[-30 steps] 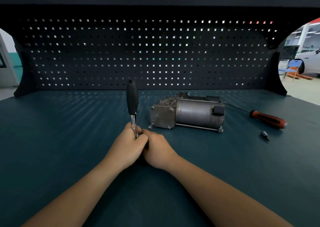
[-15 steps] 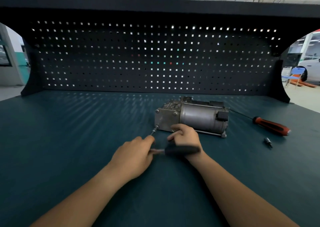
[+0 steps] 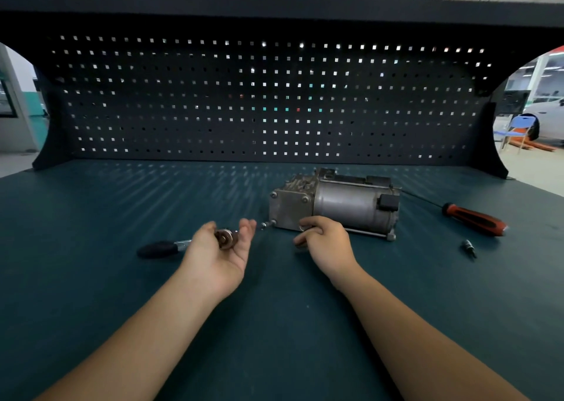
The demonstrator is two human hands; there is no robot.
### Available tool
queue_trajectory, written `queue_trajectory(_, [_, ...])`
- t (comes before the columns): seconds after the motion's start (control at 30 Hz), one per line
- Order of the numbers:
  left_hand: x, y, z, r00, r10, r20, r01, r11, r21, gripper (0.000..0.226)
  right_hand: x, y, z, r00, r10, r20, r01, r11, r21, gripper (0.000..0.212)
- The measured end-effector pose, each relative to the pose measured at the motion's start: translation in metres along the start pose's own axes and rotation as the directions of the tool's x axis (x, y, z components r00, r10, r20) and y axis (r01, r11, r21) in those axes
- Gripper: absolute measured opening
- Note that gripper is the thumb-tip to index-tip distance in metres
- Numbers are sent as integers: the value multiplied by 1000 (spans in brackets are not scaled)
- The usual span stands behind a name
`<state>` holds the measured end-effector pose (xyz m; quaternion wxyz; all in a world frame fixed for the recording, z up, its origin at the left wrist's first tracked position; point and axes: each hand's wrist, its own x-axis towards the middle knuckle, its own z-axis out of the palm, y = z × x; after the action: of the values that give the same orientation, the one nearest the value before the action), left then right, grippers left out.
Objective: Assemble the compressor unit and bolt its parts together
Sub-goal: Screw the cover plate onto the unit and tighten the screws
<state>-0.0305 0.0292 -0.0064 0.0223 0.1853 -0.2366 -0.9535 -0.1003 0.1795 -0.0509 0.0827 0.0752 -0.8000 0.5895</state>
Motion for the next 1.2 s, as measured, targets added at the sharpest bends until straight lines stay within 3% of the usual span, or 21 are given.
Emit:
queue_trajectory(0.07, [2, 5, 1, 1000, 14, 7, -14, 1000, 1, 32, 0, 0, 0, 1000, 5, -1, -5, 1000, 14, 36])
queue_trajectory(0.23, [7, -8, 1, 990, 137, -15, -118, 895, 429, 17, -1, 0, 1, 1000, -6, 2, 6, 1000, 0, 37])
queue_trajectory(0.33, [4, -14, 4, 983, 182, 31, -171, 836, 521, 14, 0, 1, 0, 1000, -4, -5, 4, 1000, 4, 39])
queue_trajectory(0.43, [-3, -16, 2, 979, 193, 61, -193, 803, 564, 10, -1, 0, -1, 1000, -17, 0, 17, 1000, -26, 39])
queue_trajectory(0.53, [-8, -17, -1, 979, 190, 74, -196, 775, 601, 11, -6, -3, 0, 988, -139, 72, 152, 961, -230, 39])
queue_trajectory(0.6, [-9, -17, -1, 980, 188, 72, -192, 769, 610, 12, -11, -6, 5, 952, -218, 215, 285, 888, -361, 49])
queue_trajectory(0.73, [-9, -17, -1, 988, 146, 45, -144, 795, 589, 17, -19, -11, 20, 864, -179, 470, 430, 747, -507, 69])
queue_trajectory(1.2, [-7, -19, -3, 987, 151, 57, -155, 789, 594, 19, -20, -15, 24, 826, -199, 527, 468, 763, -446, 67])
